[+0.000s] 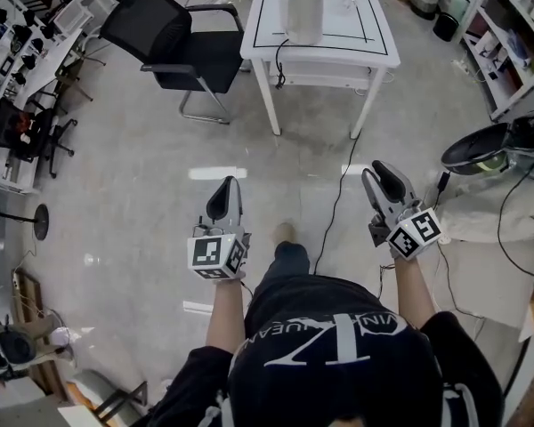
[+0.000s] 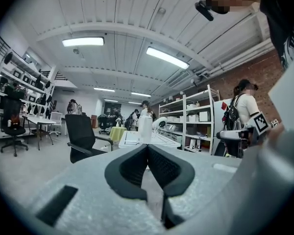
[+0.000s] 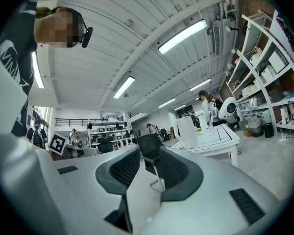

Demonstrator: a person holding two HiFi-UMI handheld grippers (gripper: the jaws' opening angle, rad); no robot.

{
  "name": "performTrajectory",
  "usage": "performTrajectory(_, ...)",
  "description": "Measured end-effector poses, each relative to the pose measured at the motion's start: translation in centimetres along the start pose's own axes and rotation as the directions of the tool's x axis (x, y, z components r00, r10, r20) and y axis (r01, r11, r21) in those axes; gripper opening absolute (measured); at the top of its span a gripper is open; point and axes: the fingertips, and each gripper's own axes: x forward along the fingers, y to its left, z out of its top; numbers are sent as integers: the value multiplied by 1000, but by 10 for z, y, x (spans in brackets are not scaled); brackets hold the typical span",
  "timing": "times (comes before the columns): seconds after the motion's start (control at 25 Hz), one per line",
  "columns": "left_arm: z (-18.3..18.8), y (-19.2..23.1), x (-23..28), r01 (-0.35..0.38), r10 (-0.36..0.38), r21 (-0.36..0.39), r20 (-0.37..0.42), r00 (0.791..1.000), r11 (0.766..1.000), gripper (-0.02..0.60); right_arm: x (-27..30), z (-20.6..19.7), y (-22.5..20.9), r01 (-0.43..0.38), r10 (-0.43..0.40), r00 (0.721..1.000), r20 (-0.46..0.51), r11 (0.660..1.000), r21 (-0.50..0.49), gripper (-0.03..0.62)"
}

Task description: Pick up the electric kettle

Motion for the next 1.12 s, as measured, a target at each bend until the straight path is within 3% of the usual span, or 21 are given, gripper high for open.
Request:
performTrajectory(0.72, 21, 114, 155, 133, -133, 8, -22, 991, 991, 11, 155, -8, -48, 117, -117, 993, -11, 992, 36, 107)
performTrajectory(1.12, 25, 146, 203, 186, -186, 8, -9, 982, 982, 11, 205, -9, -58, 145, -146, 989, 8, 989, 28, 106)
